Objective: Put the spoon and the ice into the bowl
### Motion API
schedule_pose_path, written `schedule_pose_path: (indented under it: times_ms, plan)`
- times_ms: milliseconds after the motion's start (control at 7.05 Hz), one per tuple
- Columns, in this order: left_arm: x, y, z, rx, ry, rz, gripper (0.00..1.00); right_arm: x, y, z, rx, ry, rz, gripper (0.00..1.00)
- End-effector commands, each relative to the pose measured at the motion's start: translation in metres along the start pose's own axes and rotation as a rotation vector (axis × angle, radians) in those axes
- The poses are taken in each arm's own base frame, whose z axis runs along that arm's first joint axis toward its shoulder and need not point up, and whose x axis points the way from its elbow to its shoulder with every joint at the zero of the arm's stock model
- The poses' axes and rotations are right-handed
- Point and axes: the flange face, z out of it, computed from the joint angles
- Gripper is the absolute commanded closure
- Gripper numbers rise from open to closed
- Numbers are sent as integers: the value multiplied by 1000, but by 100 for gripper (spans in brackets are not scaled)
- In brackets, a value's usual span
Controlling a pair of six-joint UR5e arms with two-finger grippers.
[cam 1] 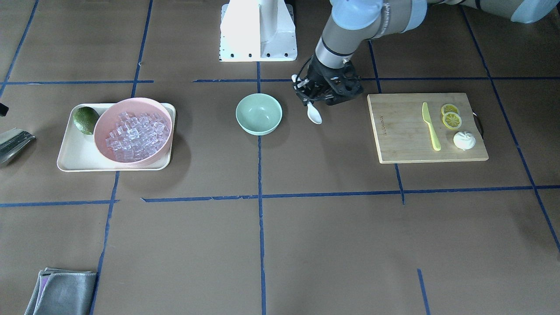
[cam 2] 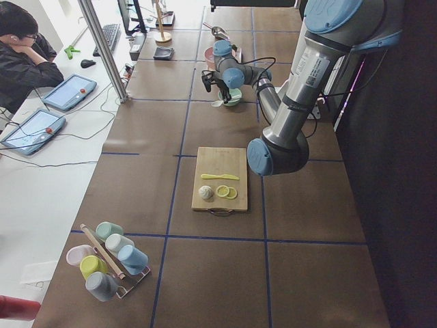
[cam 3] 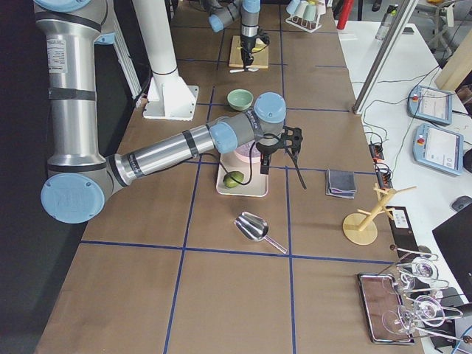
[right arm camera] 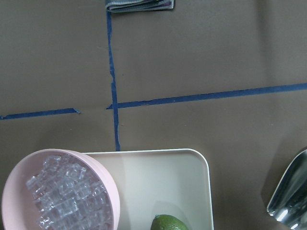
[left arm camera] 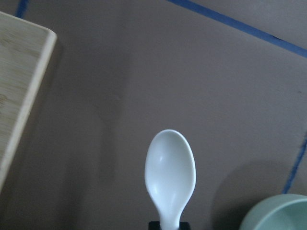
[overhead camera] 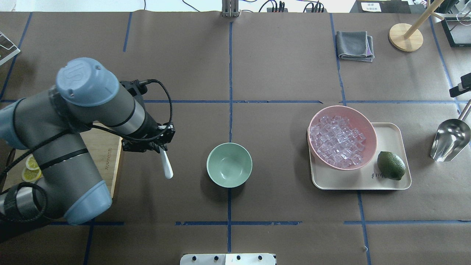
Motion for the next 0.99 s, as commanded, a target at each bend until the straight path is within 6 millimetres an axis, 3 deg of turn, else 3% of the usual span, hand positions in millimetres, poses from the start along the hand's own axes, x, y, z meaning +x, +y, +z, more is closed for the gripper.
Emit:
schedule_pose_path:
  times_ms: [0, 142, 284, 426, 568, 709, 851]
  plan:
    - [48, 45, 21, -59, 28, -34, 100, -37, -2, 3, 5, -11, 23, 1]
    - [67, 60, 36, -78, 14, -26, 100, -51, 0, 5, 1, -18, 16, 1]
    - [86, 55, 53, -77, 5, -28, 100, -63, 2, 7, 10, -11, 20, 1]
    - [89, 48, 70, -82, 29, -18, 98, -74, 2, 8, 10, -15, 36, 1]
    - [89, 46, 74, -83, 34, -6, 94, -77, 2, 9, 13, -12, 34, 1]
    - [85, 45, 74, -86, 30, -6, 78, -78, 2, 10, 12, -12, 32, 1]
    - [78, 42, 77, -85, 17, -12, 14, -83, 2, 10, 14, -15, 29, 1]
